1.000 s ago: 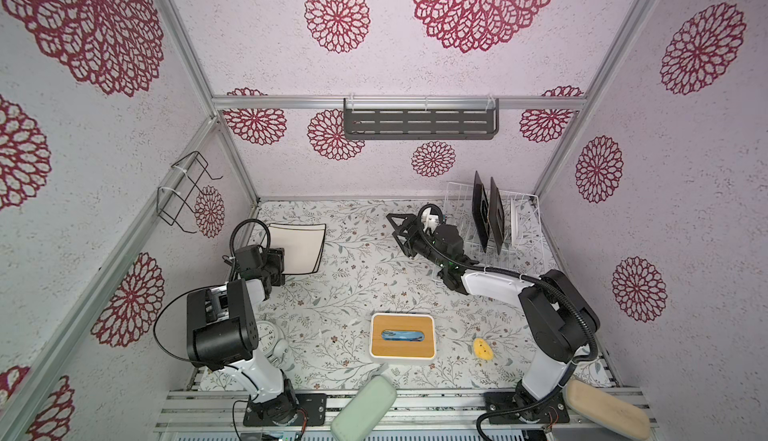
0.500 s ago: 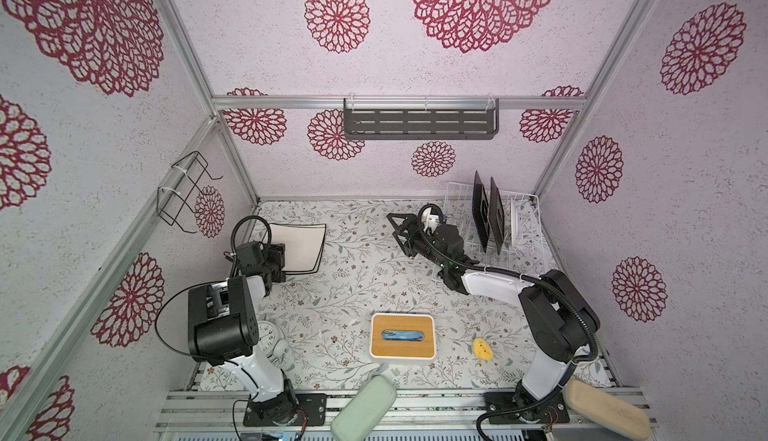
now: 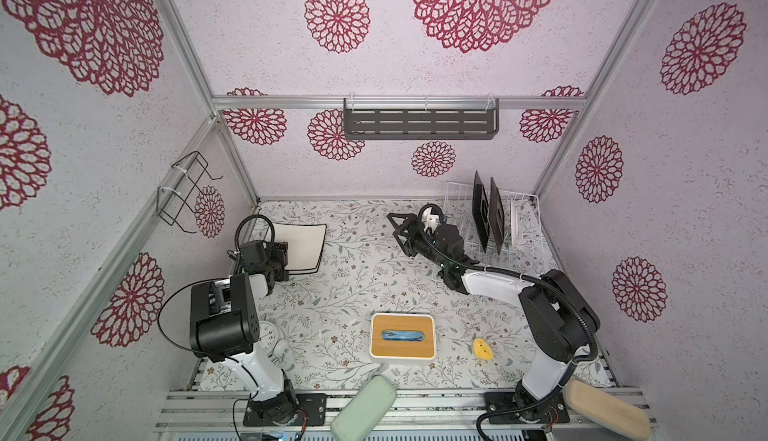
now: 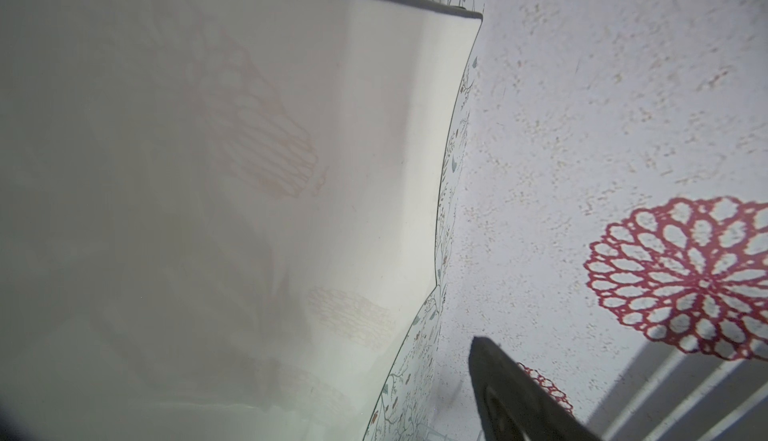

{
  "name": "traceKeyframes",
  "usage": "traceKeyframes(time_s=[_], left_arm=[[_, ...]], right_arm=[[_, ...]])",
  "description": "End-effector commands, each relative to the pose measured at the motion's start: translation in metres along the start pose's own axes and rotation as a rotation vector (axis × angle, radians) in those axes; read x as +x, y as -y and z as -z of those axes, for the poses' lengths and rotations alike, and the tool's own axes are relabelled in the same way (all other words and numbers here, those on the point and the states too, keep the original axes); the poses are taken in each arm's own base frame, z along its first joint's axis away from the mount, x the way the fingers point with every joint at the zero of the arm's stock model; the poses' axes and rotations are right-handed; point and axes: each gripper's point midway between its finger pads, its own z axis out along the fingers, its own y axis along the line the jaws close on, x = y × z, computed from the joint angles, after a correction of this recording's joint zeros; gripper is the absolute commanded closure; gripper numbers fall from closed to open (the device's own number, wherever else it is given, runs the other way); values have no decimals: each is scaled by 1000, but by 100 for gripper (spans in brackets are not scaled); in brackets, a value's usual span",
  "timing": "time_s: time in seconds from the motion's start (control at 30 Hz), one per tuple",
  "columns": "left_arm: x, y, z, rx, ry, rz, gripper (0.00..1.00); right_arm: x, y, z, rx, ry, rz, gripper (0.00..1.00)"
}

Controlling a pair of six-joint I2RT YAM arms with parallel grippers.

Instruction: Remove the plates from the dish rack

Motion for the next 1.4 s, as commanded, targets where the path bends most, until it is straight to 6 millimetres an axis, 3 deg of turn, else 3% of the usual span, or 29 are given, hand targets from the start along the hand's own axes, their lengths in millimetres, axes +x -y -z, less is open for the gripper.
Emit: traceKeyframes(time_s=[0.0,0.5,0.9,1.37], left_arm=[[-5,31,4,85,38,-43,13],[-7,21,20,-23,82,-116,6],[-3,15,20,-41,63,-126,0],[9,-1,27,-89,65,-153,3]], right_arm=[[-6,-16,2,-53,13,5,8],[-6,-15,4,-53,14,4,8],[-6,-18,7,-61,16,5,8],[-5,-16,8,-65,18,-3,8]])
